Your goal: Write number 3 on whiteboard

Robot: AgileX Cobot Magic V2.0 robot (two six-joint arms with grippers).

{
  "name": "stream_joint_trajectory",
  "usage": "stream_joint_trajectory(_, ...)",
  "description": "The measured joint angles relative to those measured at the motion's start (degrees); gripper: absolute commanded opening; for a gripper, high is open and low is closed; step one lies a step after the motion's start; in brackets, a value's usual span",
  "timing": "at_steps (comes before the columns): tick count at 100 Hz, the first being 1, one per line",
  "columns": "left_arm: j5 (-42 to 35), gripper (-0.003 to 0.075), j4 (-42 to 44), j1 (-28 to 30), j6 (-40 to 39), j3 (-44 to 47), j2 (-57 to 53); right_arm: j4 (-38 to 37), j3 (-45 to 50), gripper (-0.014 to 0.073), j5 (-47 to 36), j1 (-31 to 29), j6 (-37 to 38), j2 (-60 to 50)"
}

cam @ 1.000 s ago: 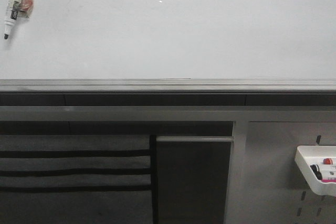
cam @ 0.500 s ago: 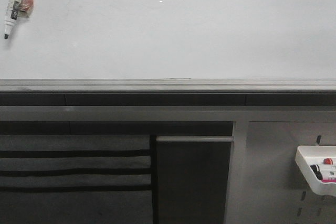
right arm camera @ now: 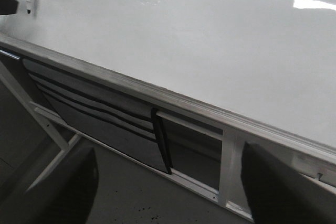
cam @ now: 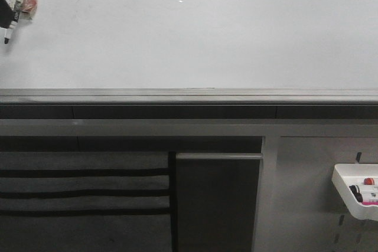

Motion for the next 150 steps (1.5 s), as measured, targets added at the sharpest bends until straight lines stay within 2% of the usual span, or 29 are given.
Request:
stream_joint_trajectory(40,-7.9,0.0433,0.3,-0.1,0.1,-1.3,6.2,0.0,0.0,0.0509,0.0,0.2,-0.1,0.0)
stream_joint_trajectory(50,-8.2,0.0380,0.3,-0.1,0.1,-1.3,7.3,0.0,0.0,0.0509,0.0,0.2,-0.1,0.0)
stream_joint_trajectory(76,-9.4,0.0170,0.5,-0.1,0.1,-1.4,7.5,0.0,0.0,0.0509,-0.1,0.2,-0.1,0.0)
stream_joint_trajectory(101,-9.7,0.0047,0.5,-0.1,0.2,-1.4,7.5,0.0,0.0,0.0509,-0.1,0.2,-0.1,0.0)
stream_joint_trajectory(121,-9.7,-0.0018,-0.2,-0.1,0.2,-1.4,5.7,0.0,0.0,0.0509,-0.2,0.2,-0.1,0.0)
stream_joint_trajectory(132,-8.7,-0.0018,-0.5,-0.1,0.2,-1.4,3.3,0.1,0.0,0.0509,-1.0,0.2,0.2,0.0)
stream_joint_trajectory(150,-2.6,-0.0018,-1.8,-0.5,0.2,-1.4,-1.6,3.0,-0.4,0.0509,-0.8,0.2,0.6,0.7)
